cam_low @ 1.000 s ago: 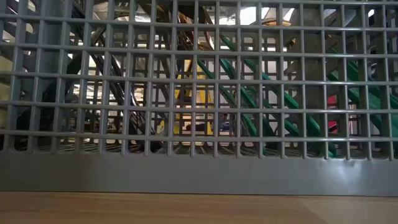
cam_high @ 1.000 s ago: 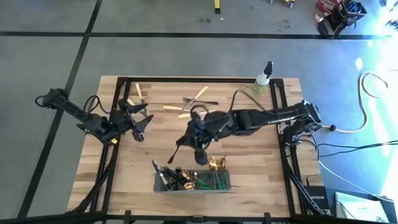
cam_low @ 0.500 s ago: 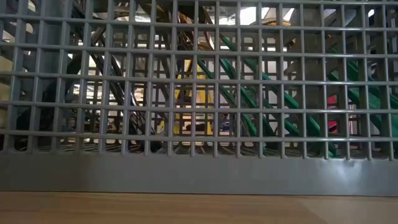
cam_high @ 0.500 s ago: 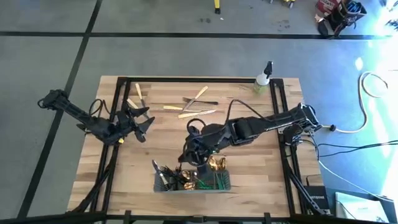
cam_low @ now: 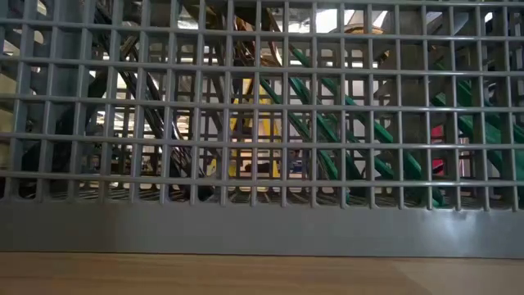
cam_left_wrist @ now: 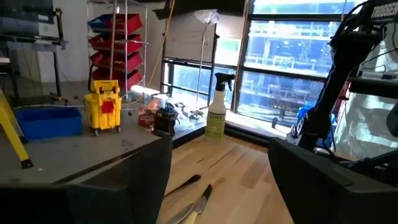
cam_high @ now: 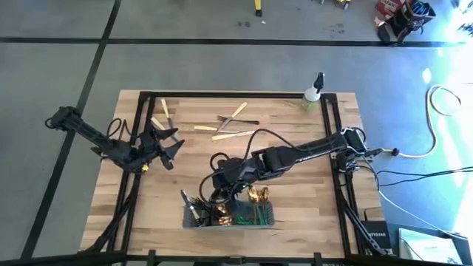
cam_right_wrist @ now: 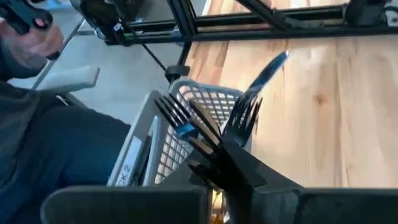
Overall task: Sort silverware
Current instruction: Put the left black fork into the gray cutlery rack
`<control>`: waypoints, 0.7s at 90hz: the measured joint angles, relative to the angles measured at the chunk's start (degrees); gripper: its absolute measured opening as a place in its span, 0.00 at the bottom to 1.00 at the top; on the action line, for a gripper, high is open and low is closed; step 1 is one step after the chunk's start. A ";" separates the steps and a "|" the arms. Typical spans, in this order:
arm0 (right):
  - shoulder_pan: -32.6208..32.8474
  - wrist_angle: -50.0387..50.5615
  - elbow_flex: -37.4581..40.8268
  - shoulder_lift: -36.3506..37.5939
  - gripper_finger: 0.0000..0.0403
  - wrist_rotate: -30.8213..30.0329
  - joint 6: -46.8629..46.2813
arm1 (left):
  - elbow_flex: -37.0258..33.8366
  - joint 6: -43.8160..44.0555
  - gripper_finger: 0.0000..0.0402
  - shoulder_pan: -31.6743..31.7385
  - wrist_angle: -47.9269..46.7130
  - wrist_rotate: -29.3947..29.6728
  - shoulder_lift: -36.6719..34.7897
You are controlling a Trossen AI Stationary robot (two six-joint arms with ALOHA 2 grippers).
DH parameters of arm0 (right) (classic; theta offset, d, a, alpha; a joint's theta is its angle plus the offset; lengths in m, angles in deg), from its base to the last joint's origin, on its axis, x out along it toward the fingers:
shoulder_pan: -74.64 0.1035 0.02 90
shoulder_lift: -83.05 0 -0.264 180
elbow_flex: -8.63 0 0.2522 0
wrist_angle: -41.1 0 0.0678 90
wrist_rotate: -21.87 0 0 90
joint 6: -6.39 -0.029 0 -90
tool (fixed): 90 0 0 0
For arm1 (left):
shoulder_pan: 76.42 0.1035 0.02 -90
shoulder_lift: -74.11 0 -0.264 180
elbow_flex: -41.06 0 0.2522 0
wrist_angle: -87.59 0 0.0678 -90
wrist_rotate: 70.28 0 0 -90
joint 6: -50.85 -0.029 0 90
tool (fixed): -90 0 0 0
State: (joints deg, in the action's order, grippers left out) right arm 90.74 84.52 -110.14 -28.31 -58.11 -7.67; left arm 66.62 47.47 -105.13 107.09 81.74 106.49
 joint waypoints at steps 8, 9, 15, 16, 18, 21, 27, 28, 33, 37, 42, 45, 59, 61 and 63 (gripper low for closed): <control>0.07 0.37 0.02 -0.19 0.08 -1.44 0.85 | 0.00 0.13 0.63 0.00 -0.37 0.02 0.08; 0.07 0.34 0.02 -0.21 0.09 -1.45 0.85 | 0.00 0.13 0.63 0.00 -0.43 0.02 0.09; 0.09 0.20 0.02 -0.23 0.14 -1.48 0.87 | 0.00 0.30 0.63 0.00 -1.22 0.03 0.09; 0.09 0.17 0.02 -0.23 0.15 -1.48 0.87 | 0.00 0.41 0.63 0.00 -1.32 0.02 0.09; 0.09 0.08 0.02 -0.23 0.17 -1.51 0.87 | 0.00 0.53 0.63 0.00 -1.44 0.04 0.09; 0.09 -0.21 0.00 -0.23 0.20 -1.51 0.87 | 0.00 0.71 0.63 0.00 -1.54 0.03 0.10; 0.09 -0.29 0.00 -0.23 0.27 -1.59 0.87 | 0.00 0.94 0.63 0.00 -1.42 0.04 0.26; 0.09 -0.38 0.01 -0.23 0.28 -1.59 0.87 | 0.00 0.94 0.63 0.00 -1.44 0.04 0.26; 0.09 -1.09 0.02 -0.23 0.34 -1.63 0.83 | 0.00 0.96 0.63 0.00 -1.44 0.04 0.35; 0.09 -1.68 0.01 -0.23 0.38 -1.69 0.58 | 0.00 0.94 0.63 0.00 -1.44 0.02 0.35; 0.09 -2.02 0.02 -0.23 0.42 -1.80 0.50 | 0.00 0.96 0.63 0.00 -1.42 0.04 0.35; 0.09 -2.11 0.02 -0.23 0.44 -1.86 0.47 | 0.00 1.04 0.63 0.16 -1.42 0.02 0.35; 0.07 -0.83 0.02 0.44 0.49 -1.80 0.44 | 0.02 3.79 0.63 3.85 -4.05 -8.37 0.99; 0.07 -0.29 0.02 0.73 0.50 -1.79 0.43 | 0.02 4.54 0.63 4.75 -4.66 -10.05 1.22; 0.07 0.39 0.02 0.91 0.50 -1.78 0.45 | 0.03 4.87 0.63 5.71 -5.29 -11.52 1.54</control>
State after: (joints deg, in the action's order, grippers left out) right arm 90.81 84.91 -110.12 -27.40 -59.90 -7.22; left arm 66.65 52.34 -99.42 101.80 70.23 108.03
